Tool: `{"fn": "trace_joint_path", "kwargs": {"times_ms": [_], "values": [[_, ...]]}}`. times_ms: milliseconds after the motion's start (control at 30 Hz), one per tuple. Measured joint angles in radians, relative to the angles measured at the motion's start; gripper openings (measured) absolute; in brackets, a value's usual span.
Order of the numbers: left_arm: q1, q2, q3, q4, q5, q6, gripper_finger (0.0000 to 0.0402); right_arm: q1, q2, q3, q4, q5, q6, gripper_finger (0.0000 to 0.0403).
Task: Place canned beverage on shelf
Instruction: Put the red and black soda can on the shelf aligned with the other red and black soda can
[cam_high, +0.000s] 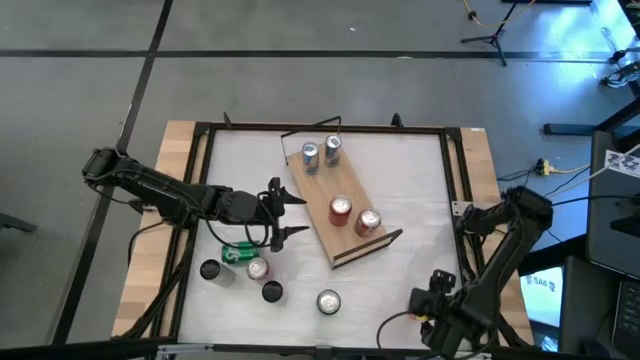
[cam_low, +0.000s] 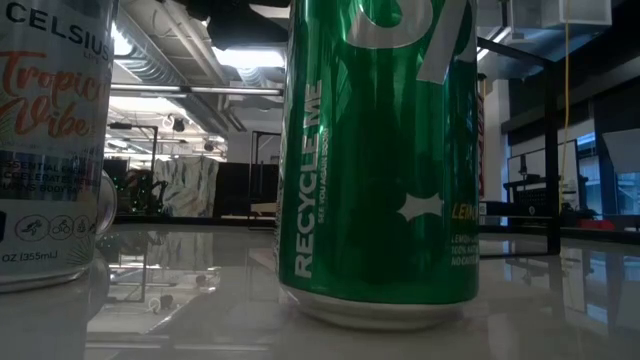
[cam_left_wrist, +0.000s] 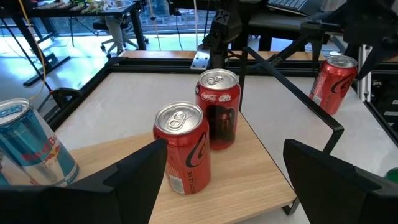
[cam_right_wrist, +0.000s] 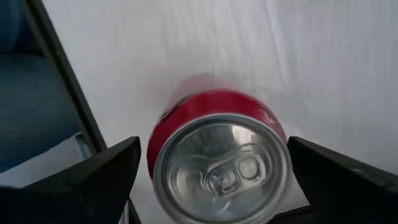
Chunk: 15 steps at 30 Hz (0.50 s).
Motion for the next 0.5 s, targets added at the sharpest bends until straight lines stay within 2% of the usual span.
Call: {"fn": "trace_joint_path", "kwargs": {"times_ms": [400,500], "values": [[0.0,0.0,0.0,0.0,0.0,0.0,0.0311,0.0,0.019,0.0,0.0,0.0,-0.006,0.0398],[0.0,0.0,0.0,0.0,0.0,0.0,0.0311,0.0,0.019,0.0,0.0,0.0,-0.007,0.0384]]}}
